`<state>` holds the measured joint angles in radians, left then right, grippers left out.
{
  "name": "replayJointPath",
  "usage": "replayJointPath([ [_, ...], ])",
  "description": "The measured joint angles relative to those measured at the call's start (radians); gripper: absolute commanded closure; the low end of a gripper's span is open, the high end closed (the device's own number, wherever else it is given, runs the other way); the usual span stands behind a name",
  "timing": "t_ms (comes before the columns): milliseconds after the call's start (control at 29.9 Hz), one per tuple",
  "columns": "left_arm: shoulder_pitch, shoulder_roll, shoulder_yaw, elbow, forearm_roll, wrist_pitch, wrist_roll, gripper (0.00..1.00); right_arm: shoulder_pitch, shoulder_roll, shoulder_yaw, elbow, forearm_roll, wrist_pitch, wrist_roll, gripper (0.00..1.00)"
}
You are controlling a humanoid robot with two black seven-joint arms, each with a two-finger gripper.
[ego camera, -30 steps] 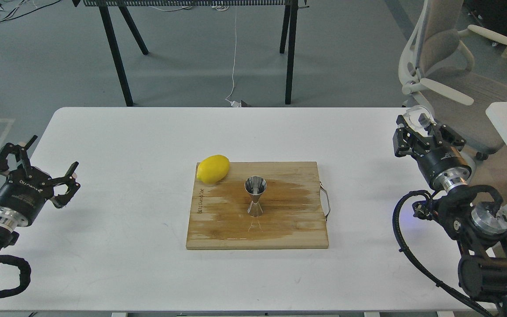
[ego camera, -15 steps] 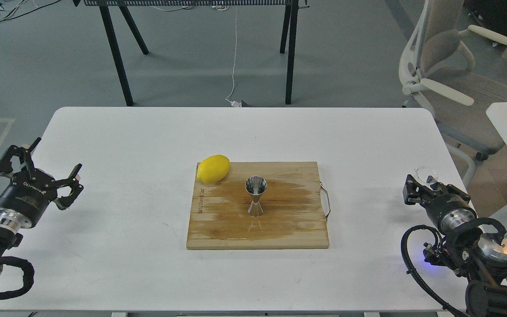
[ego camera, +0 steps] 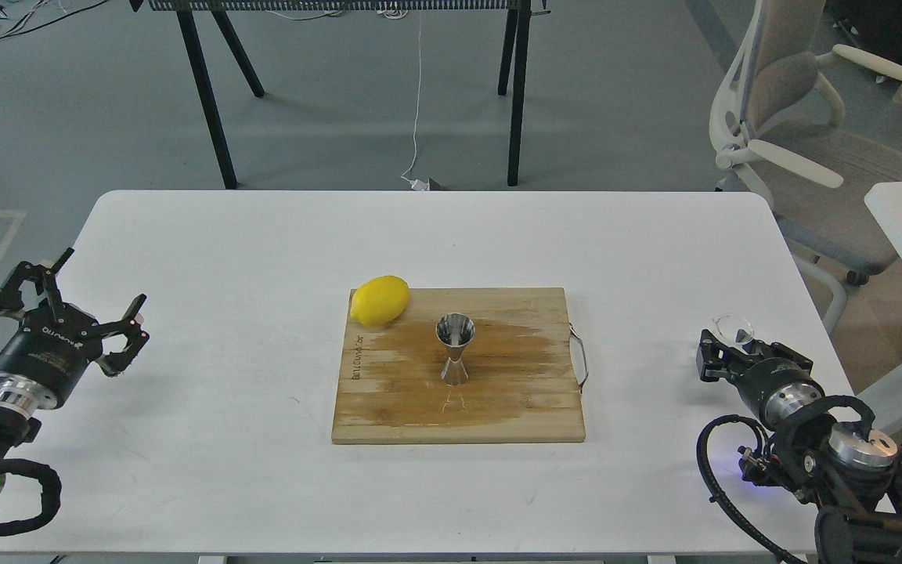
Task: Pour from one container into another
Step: 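Lower the glass onto the table near its starting spot, then open the right gripper and retract it from the glass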
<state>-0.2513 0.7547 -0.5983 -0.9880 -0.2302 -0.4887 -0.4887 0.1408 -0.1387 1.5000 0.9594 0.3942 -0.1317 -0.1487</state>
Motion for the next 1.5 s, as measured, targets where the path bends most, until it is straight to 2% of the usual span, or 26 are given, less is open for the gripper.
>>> replayJointPath([
  [167, 0.001, 0.0, 0.0, 0.0, 0.0, 0.0, 0.0, 0.01, 0.005, 0.0, -0.024, -0.011, 0.0, 0.003, 0.0, 0.64],
  [435, 0.001, 0.0, 0.0, 0.0, 0.0, 0.0, 0.0, 0.01, 0.006, 0.0, -0.029, -0.004, 0.0, 0.007, -0.001, 0.25],
  [535, 0.005, 0.0, 0.0, 0.0, 0.0, 0.0, 0.0, 0.01, 0.008, 0.001, -0.028, -0.002, 0.001, 0.007, -0.002, 0.05],
  [1504, 0.007, 0.0, -0.001, 0.0, 0.0, 0.0, 0.0, 0.01, -0.004, 0.001, -0.031, 0.004, 0.002, 0.015, -0.003, 0.02],
])
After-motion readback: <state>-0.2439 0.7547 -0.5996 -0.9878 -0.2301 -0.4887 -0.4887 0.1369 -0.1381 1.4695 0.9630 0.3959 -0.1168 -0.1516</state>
